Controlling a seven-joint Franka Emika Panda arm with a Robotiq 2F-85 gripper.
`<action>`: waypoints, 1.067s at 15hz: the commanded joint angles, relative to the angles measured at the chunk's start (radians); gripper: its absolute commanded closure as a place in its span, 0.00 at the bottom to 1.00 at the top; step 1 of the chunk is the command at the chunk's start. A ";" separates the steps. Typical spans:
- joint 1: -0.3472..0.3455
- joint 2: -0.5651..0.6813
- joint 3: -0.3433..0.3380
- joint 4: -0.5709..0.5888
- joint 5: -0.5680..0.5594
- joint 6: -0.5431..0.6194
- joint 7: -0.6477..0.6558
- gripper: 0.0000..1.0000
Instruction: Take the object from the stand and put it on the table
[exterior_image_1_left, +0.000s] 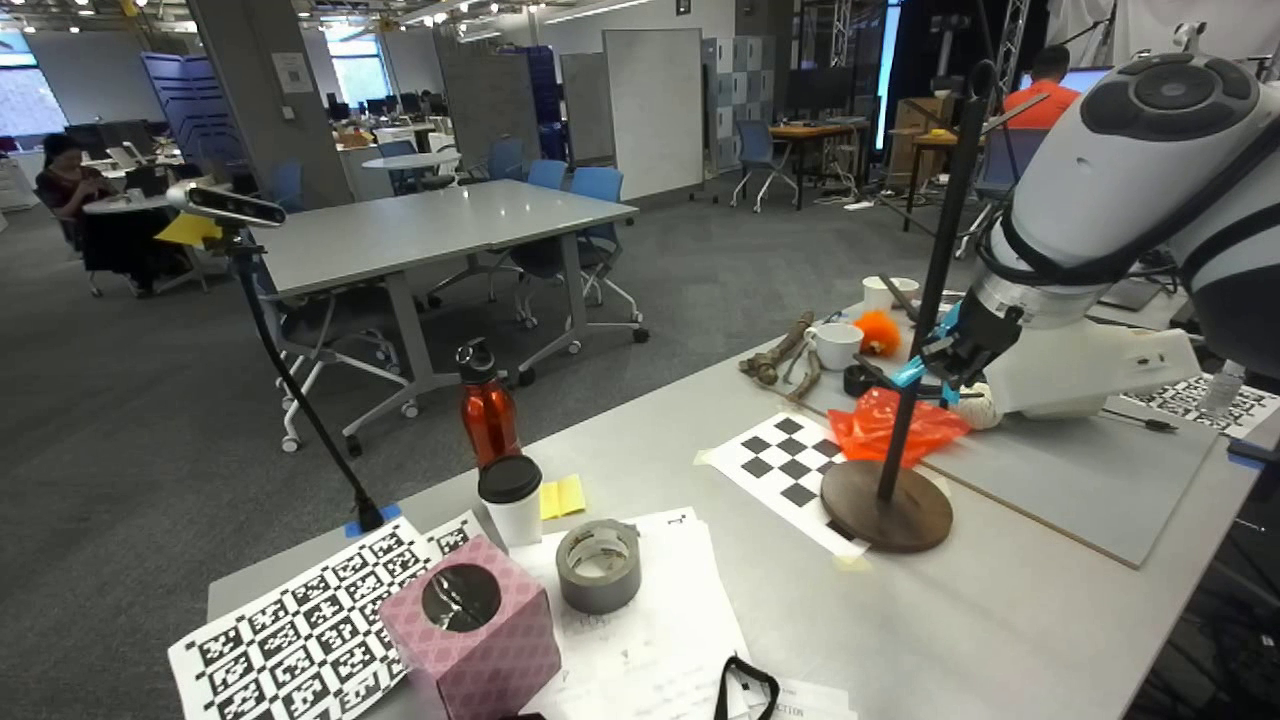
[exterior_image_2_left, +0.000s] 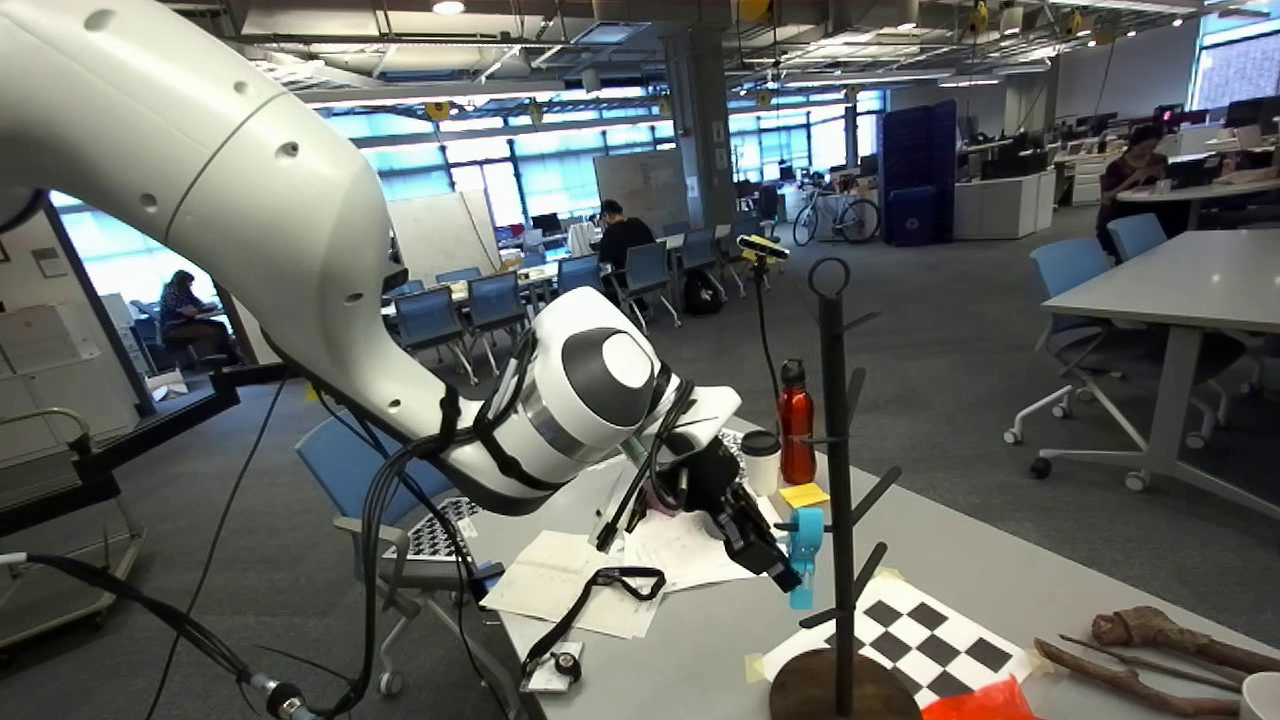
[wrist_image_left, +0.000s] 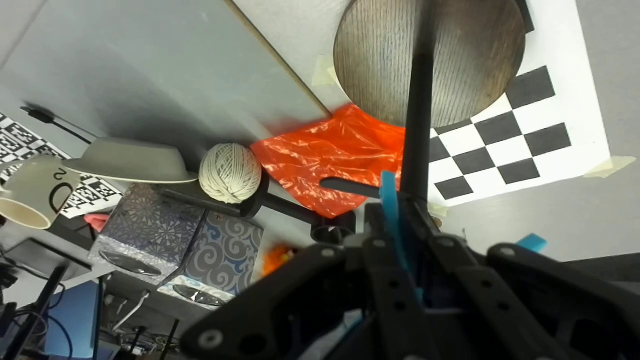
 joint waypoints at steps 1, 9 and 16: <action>-0.020 -0.027 0.015 -0.010 0.033 0.006 -0.037 0.97; -0.016 -0.023 0.017 0.006 0.049 -0.015 -0.132 0.97; -0.014 -0.035 0.017 -0.006 0.044 -0.012 -0.146 0.97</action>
